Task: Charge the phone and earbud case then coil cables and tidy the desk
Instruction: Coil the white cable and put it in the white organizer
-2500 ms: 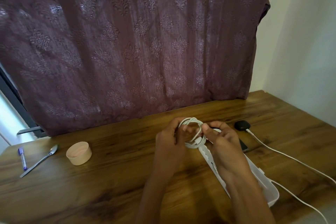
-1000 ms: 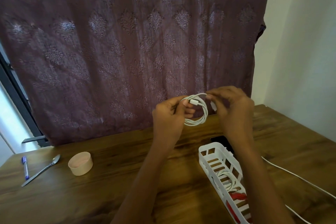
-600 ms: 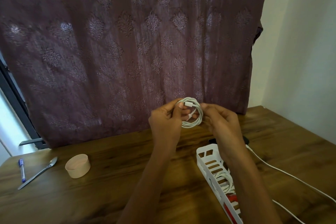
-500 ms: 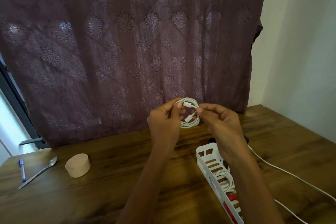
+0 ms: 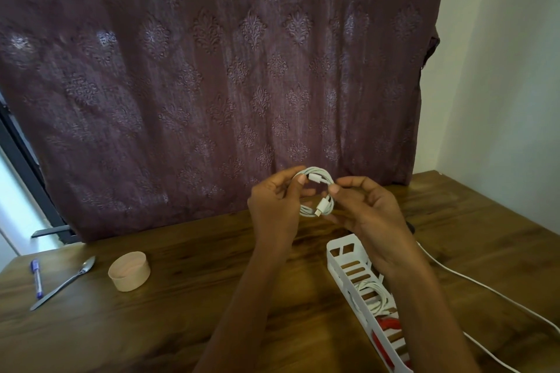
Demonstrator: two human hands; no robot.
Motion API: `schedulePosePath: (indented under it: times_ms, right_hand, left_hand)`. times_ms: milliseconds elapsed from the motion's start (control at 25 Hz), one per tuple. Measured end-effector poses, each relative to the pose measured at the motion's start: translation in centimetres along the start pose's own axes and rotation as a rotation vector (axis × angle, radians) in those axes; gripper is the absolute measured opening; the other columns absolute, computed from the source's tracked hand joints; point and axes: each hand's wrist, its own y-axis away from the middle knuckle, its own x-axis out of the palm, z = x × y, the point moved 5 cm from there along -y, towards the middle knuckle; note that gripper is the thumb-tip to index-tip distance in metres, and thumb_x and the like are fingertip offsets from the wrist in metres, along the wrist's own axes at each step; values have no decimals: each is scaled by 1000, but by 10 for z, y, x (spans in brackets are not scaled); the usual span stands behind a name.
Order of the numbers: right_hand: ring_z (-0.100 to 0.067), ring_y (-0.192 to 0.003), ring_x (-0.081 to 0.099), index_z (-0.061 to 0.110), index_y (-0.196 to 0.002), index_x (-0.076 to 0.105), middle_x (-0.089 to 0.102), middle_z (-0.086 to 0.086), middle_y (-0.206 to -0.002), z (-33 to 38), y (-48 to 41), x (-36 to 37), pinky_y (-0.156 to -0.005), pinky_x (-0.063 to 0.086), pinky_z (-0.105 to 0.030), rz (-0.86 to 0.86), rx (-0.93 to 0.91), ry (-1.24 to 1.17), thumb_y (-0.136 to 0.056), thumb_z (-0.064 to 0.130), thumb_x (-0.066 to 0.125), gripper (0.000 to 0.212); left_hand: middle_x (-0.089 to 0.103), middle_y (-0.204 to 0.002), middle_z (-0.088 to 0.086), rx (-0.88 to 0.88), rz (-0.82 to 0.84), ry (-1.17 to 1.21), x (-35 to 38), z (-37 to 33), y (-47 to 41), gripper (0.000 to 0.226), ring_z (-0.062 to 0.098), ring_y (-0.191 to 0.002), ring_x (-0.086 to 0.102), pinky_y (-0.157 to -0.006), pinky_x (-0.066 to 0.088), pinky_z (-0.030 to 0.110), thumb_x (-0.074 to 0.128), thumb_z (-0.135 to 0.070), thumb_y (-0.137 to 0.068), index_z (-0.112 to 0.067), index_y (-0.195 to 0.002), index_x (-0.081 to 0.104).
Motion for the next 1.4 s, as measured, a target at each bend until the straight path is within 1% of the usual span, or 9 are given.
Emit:
schedulePosePath:
  times_ms: [280, 440, 520, 640, 800, 920, 1080, 1240, 1400]
  right_hand:
    - [-21, -68, 71, 5, -84, 69, 74, -10, -74, -30, 6, -46, -61, 59, -28, -160, 73, 132, -75, 7, 71, 10]
    - [-21, -70, 71, 0, -85, 68, 72, -13, -75, -65, 6, -94, -60, 58, -26, -367, 160, 192, -76, 4, 71, 10]
    - [-20, -69, 71, 0, -85, 68, 71, -14, -77, -87, 3, -117, -57, 56, -23, -462, 194, 299, -77, 4, 72, 10]
    - [-22, -71, 69, 1, -88, 70, 71, -15, -81, -119, -9, -139, -68, 58, -34, -523, 217, 575, -77, 8, 73, 13]
    - [-16, -74, 66, 6, -82, 72, 72, -7, -80, -151, -33, -141, -64, 48, -15, -420, 175, 947, -83, 10, 67, 7]
    - [-18, -76, 66, 4, -87, 72, 71, -9, -86, -173, -49, -139, -67, 49, -21, -324, 199, 1122, -87, 8, 59, 13]
    - [-23, -87, 64, 4, -96, 69, 69, -12, -96, -191, -60, -135, -80, 54, -30, -236, 206, 1279, -92, 8, 51, 19]
    - [-22, -92, 66, 6, -104, 67, 69, -12, -102, -193, -62, -132, -82, 53, -30, -179, 198, 1394, -93, 10, 51, 20]
    - [-21, -91, 65, 7, -101, 67, 69, -10, -100, -173, -57, -128, -81, 54, -29, -91, 100, 1316, -92, 10, 53, 18]
  left_hand:
    - [73, -85, -4, -116, 118, -51, 21, 42, 11, 7, 6, -74, 70, -61, 54, 16, 60, -20, -87, -20, -94, 64]
    - [65, -88, -15, -160, 225, -329, 38, 90, 30, 12, -2, -79, 60, -64, 44, 5, 51, -28, -92, -26, -96, 62]
    - [65, -105, -10, -196, 307, -441, 47, 120, 44, 17, -2, -92, 57, -73, 42, 7, 52, -27, -92, -24, -106, 60]
    - [54, -131, -5, -304, 434, -545, 60, 163, 65, 33, 11, -118, 50, -84, 41, 21, 55, -28, -90, -28, -123, 51]
    - [34, -148, -9, -346, 495, -612, 68, 194, 81, 60, 15, -136, 31, -105, 38, 36, 60, -33, -86, -34, -139, 31]
    - [21, -152, -18, -362, 471, -578, 69, 205, 88, 66, 11, -140, 21, -109, 34, 42, 61, -37, -85, -39, -141, 25]
    - [16, -142, -32, -291, 415, -547, 67, 208, 92, 63, -2, -134, 18, -108, 32, 33, 62, -37, -84, -38, -138, 31]
    - [22, -146, -28, -328, 389, -507, 65, 208, 93, 61, 0, -136, 22, -107, 37, 44, 64, -37, -81, -41, -135, 35]
    - [25, -149, -20, -347, 383, -506, 65, 208, 93, 61, 6, -138, 24, -106, 39, 48, 65, -33, -81, -38, -136, 36]
